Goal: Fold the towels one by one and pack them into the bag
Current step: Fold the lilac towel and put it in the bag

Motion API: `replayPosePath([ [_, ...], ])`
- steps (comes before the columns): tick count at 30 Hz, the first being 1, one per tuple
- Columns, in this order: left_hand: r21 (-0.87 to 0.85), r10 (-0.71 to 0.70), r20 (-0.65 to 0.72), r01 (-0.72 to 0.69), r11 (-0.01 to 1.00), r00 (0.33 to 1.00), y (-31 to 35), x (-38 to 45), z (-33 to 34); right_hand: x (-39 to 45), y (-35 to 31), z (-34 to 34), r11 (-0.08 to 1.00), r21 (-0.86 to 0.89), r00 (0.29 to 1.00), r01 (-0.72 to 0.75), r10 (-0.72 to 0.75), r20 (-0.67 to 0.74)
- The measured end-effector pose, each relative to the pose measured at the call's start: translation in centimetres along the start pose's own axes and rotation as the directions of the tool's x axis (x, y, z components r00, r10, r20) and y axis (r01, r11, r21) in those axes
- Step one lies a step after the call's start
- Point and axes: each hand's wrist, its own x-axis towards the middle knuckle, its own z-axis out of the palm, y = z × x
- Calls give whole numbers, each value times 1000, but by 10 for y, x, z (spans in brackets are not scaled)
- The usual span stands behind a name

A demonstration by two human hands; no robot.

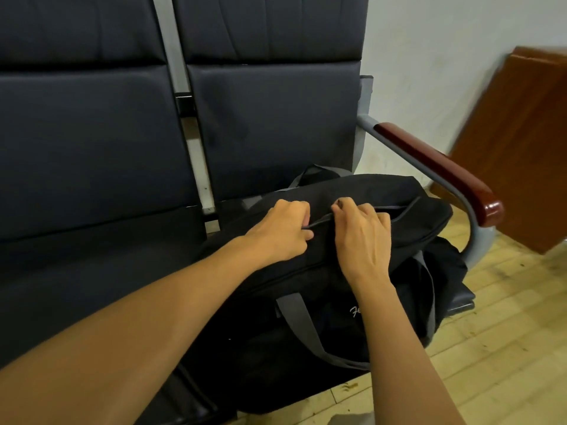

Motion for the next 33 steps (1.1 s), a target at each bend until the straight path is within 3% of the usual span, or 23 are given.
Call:
replayPosePath([
  [8, 229, -1, 244, -57, 972, 970, 14, 7, -18, 6, 49, 6, 933, 148, 938, -329, 341, -66],
  [13, 385, 151, 146, -197, 902, 978, 43, 21, -5, 9, 53, 9, 931, 197, 945, -306, 323, -57],
  [15, 398, 230, 111, -255, 881, 967, 62, 35, 9, 11, 49, 8, 932, 211, 945, -296, 317, -75],
  [18, 333, 224, 66, -233, 914, 972, 90, 61, 31, 11, 54, 7, 920, 271, 945, -284, 316, -82],
  [23, 261, 31, 192, -81, 962, 981, 101, 81, 41, 16, 79, 11, 885, 276, 912, -376, 406, -61],
  [28, 275, 84, 255, -156, 949, 963, 94, 76, 34, 28, 125, 16, 861, 217, 884, -460, 467, 22],
  [33, 340, 119, 311, -227, 912, 943, 94, 83, 22, 56, 171, 10, 902, 139, 912, -409, 397, 108],
])
